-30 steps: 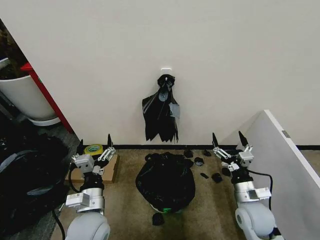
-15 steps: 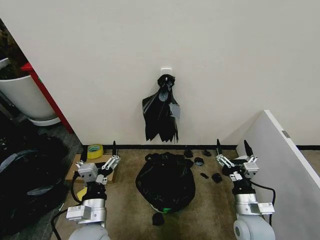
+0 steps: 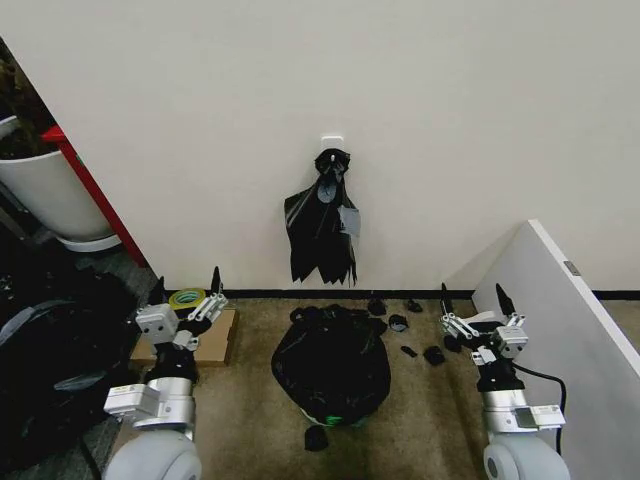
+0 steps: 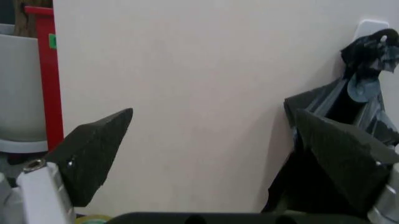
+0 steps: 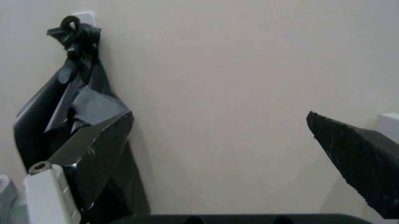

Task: Place the garbage bag over the trash bin.

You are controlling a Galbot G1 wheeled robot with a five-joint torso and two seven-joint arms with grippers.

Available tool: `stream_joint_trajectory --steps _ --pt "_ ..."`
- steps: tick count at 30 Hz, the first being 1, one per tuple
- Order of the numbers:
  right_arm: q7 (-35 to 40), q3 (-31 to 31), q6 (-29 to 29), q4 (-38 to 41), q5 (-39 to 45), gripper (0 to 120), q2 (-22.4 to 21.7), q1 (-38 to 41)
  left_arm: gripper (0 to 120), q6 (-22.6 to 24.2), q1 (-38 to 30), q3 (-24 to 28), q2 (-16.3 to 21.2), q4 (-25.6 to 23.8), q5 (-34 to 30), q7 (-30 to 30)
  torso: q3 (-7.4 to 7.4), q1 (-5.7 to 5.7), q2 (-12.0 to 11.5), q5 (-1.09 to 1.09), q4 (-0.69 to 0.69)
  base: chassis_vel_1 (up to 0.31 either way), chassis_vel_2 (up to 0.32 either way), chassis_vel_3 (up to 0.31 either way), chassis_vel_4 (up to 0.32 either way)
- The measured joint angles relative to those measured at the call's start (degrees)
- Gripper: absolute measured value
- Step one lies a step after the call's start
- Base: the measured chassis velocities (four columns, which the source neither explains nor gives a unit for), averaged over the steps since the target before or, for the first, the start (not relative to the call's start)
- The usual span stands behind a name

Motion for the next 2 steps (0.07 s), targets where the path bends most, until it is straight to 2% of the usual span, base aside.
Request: stream_joint_trajectory --steps 2 --pt "0.01 -0.53 -1.75 0.18 -0.01 100 0.24 0.01 100 -0.15 0.05 0.06 -0.15 0.47 0.29 0.06 0.0 0.0 0.0 0.01 0.0 0.0 0.0 0.0 0.0"
